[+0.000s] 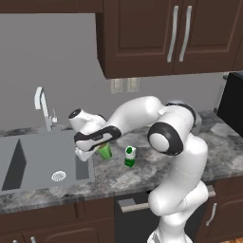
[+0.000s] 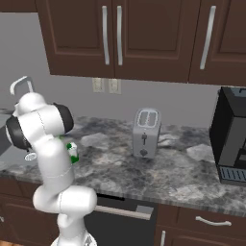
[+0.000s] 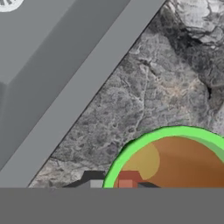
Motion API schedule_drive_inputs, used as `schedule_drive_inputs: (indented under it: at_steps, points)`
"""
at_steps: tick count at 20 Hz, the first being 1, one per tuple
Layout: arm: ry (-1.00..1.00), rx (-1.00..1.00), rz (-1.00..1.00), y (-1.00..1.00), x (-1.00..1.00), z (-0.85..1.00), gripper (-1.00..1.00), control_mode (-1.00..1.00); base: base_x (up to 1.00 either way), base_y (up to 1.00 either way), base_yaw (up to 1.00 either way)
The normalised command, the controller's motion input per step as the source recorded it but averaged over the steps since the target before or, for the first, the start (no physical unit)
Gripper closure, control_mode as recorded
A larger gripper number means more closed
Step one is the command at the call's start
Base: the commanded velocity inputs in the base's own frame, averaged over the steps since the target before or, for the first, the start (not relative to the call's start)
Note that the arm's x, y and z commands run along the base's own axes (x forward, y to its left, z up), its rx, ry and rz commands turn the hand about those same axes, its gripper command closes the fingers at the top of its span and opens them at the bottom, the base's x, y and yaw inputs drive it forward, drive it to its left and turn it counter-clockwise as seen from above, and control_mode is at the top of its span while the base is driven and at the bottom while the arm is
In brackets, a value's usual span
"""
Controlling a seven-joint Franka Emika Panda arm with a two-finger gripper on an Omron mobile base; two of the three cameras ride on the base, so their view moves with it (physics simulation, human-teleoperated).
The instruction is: Place the microwavable item in the microwave. Then, close the microwave door and press the start button.
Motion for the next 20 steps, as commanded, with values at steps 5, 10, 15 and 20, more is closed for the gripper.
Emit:
schedule_drive_inputs:
  at_steps: [5,10,15,20]
  points:
    - [0.0,0.0,0.0,-0.29,-0.22,0.0,1.0,-1.0,0.0,0.0,0.0]
    - [-0.02,0.0,0.0,-0.23,-0.24,0.12,1.0,-1.0,0.0,0.0,0.0]
    - [-0.11,0.0,0.0,-0.03,-0.19,0.59,1.0,-1.0,0.0,0.0,0.0]
    - [-0.16,0.0,0.03,0.0,-0.23,0.84,1.0,-1.0,0.0,0.0,0.0]
